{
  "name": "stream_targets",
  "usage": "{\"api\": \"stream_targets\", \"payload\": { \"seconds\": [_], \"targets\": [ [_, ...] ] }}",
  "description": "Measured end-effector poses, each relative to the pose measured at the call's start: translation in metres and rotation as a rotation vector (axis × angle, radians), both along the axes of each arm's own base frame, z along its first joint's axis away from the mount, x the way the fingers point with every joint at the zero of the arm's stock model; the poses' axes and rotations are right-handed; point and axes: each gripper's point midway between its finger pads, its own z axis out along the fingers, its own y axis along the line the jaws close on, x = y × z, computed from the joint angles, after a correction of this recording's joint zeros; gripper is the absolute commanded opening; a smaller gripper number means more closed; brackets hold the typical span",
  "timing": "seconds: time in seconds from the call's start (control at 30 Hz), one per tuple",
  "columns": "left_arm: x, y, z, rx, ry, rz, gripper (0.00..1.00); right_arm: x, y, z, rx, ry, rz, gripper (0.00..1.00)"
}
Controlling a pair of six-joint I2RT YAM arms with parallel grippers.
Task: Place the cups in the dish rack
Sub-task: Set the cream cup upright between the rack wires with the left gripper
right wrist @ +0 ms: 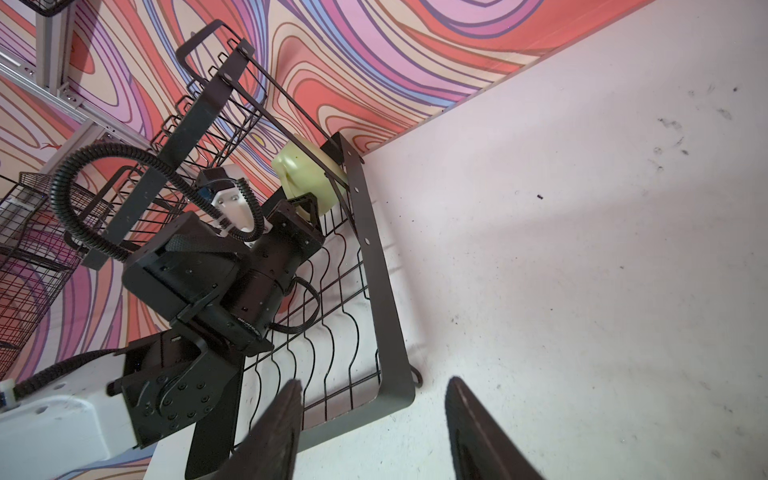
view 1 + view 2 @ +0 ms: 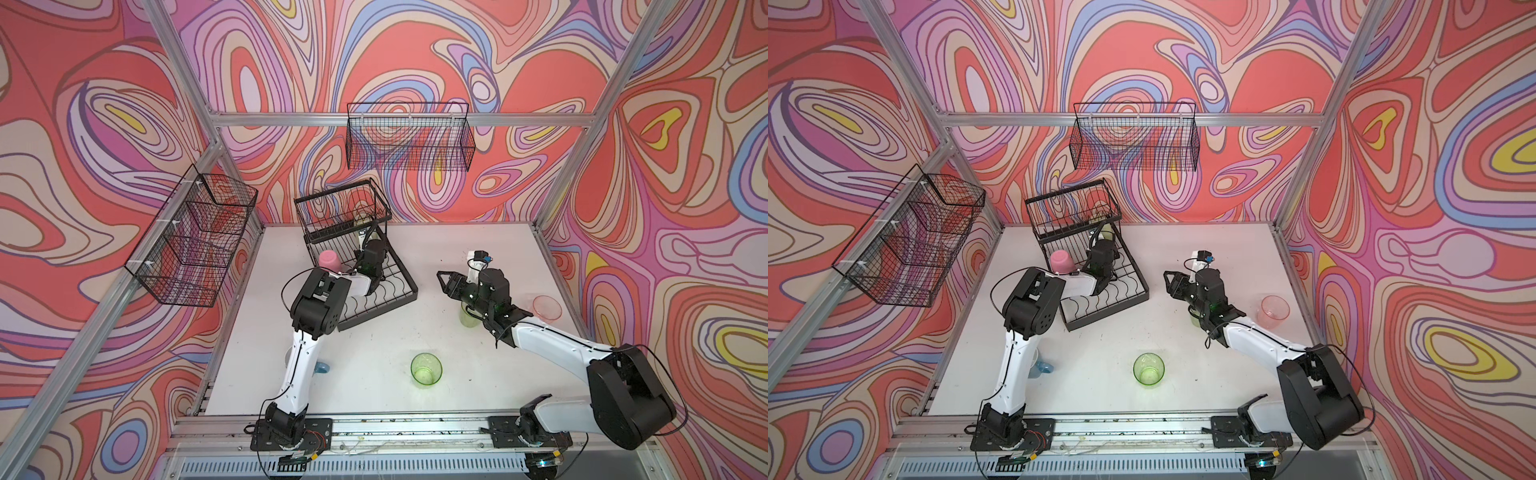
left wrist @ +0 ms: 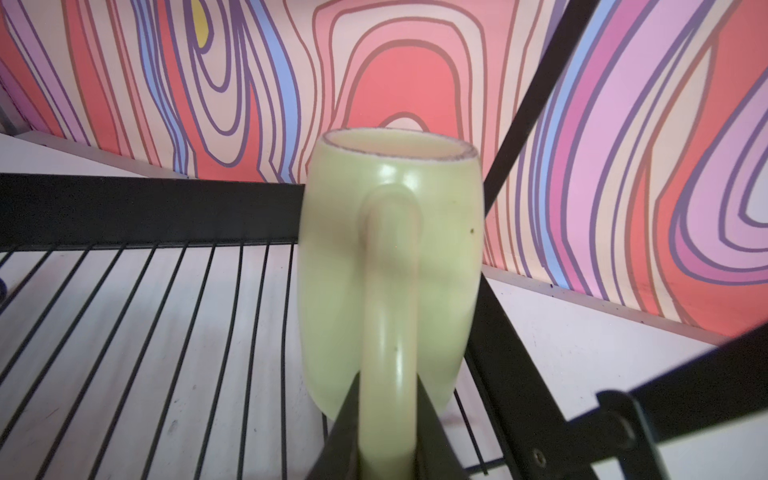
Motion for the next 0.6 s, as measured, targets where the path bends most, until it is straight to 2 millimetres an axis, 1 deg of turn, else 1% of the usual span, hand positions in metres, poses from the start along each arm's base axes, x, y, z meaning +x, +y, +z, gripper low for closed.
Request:
{"api": "stream_targets", "payload": {
  "seconds": [0.13,0.23,0.4,0.6],
  "targets": [
    [0.000,-0.001,0.002,-0.012,-0.015,-0.002,0.39,0.000,0.000,0.000,0.006,-0.002,-0.001,0.58],
    [-0.002,0.000,-0.001,-0.010,-0.011,-0.004,0.42,-0.001,0.000,-0.002,0.008,0.002,-0.002,0.58],
    [-0.006,-0.003,-0.004,0.008,-0.004,-0.016,0.52,-0.002,0.000,-0.005,0.010,0.008,0.000,0.59],
    [-0.015,-0.010,0.004,0.024,-0.013,-0.047,0.63,-0.004,-0.001,-0.004,0.014,0.004,0.002,0.62]
  ]
}}
